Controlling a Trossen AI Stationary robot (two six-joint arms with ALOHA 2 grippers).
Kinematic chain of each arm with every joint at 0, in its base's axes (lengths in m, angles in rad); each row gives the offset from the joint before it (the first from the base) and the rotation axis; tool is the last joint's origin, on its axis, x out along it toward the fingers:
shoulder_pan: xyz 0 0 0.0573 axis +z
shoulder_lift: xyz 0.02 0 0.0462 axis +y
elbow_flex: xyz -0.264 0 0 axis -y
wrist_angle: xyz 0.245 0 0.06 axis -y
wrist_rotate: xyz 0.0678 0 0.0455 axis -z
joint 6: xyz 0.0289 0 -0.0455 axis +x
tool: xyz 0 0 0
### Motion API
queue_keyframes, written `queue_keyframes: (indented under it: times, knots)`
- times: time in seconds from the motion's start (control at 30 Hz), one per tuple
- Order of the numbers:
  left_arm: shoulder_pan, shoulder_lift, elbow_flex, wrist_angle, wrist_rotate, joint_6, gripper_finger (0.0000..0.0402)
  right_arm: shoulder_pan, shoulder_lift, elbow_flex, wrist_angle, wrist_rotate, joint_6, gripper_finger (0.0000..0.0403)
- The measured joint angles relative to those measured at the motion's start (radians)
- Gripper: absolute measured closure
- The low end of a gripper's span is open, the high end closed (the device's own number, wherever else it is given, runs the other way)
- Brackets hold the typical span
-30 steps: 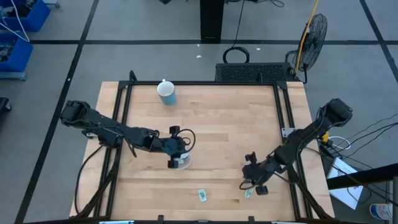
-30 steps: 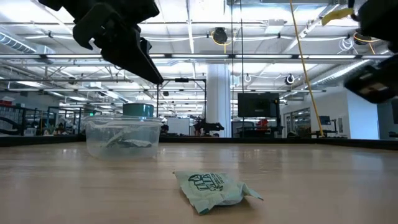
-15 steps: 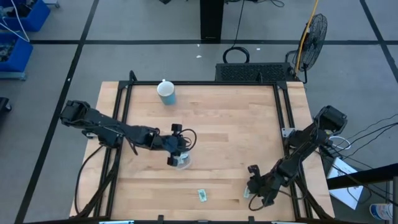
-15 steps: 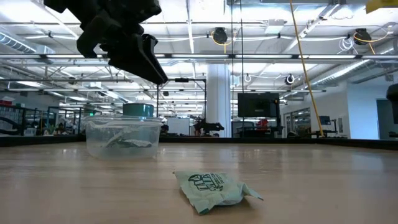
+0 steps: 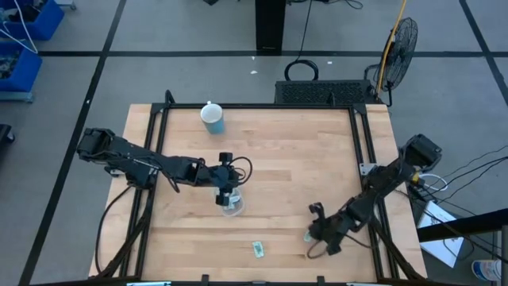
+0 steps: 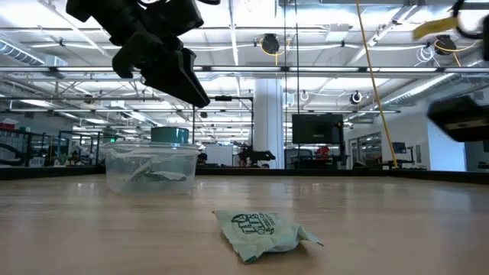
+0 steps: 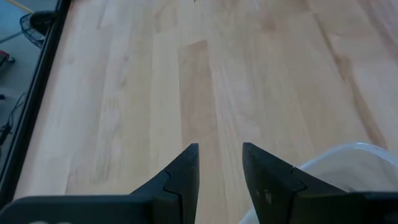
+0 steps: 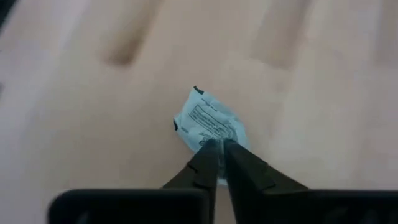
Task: Pick and place Stevia / Truvia into bins
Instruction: Put the stevia packet into the transparent container
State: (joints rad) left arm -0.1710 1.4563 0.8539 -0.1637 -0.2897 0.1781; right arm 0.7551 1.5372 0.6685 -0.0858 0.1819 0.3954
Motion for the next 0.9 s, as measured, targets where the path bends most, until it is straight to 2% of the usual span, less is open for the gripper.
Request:
queue_keyframes:
  times: [0.07,0.17,0.33,0.4,0.5,0.63,0.73,0.8,0.9]
  knots:
    - [0.001,0.000,0.000,0.000,0.000,0.001,0.0273,-0.048,-0.001,0.000,0.013,0.003,-0.027,0.0397]
    - [0.001,0.000,0.000,0.000,0.000,0.001,0.0273,-0.122,-0.009,0.000,0.111,0.054,-0.182,0.0393]
    - [-0.005,0.000,0.000,0.002,0.000,-0.035,0.0273,-0.254,-0.001,0.001,0.458,0.195,-0.600,0.0400]
    - [-0.010,0.000,0.000,0.001,-0.001,-0.070,0.0273,-0.319,0.012,0.002,0.590,0.207,-0.708,0.0400]
    - [-0.025,-0.011,0.000,-0.037,-0.065,-0.113,0.0273,-0.419,0.059,0.002,0.748,0.127,-0.722,0.0401]
    - [-0.051,-0.063,0.002,-0.164,-0.284,-0.239,0.0273,-0.510,0.174,0.039,0.846,-0.036,-0.691,0.0401]
    - [-0.071,-0.117,0.000,-0.281,-0.444,-0.407,0.0273,-0.535,0.286,0.143,0.858,-0.081,-0.762,0.0402]
    - [-0.076,-0.150,0.001,-0.344,-0.494,-0.522,0.0273,-0.542,0.359,0.240,0.839,-0.082,-0.798,0.0402]
    - [-0.079,-0.192,0.001,-0.413,-0.492,-0.627,0.0273,-0.560,0.452,0.385,0.755,-0.082,-0.808,0.0402]
